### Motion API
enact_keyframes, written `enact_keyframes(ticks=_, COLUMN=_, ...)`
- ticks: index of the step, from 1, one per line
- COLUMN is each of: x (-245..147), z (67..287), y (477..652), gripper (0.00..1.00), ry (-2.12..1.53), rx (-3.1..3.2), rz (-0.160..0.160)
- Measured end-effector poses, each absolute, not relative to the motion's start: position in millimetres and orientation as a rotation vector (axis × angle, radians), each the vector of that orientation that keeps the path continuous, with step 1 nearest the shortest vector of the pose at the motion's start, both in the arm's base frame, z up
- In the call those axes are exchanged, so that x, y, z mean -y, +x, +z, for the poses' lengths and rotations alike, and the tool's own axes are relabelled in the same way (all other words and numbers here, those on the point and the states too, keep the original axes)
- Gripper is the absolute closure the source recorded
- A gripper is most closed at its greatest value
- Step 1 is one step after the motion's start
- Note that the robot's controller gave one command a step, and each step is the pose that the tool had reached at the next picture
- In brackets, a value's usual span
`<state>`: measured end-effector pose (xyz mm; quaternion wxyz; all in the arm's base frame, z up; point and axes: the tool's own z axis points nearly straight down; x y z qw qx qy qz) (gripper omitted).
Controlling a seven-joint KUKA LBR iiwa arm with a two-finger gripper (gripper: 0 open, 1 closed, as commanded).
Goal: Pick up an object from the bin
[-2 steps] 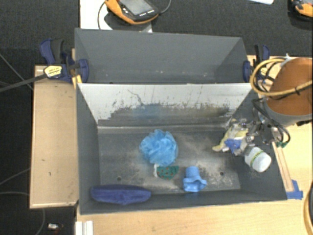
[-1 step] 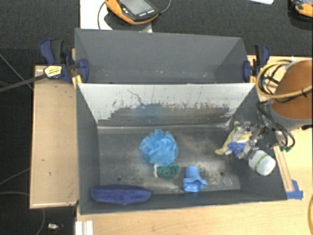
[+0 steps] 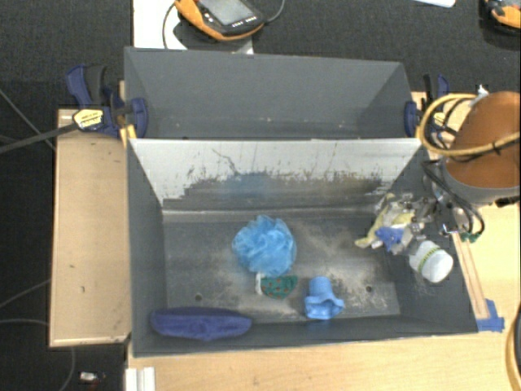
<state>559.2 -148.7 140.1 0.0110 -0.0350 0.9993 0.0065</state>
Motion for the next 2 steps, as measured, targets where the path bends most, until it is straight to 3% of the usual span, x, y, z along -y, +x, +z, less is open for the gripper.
enact_keyframes(ticks=1, x=143.2, z=150.0, y=548.6, gripper=1.00, ry=-0.084, rx=-3.120, rz=0.022)
enact_keyframes(ticks=2, x=148.5, z=158.2, y=554.5, gripper=1.00, ry=-0.045, rx=-3.116, rz=0.022)
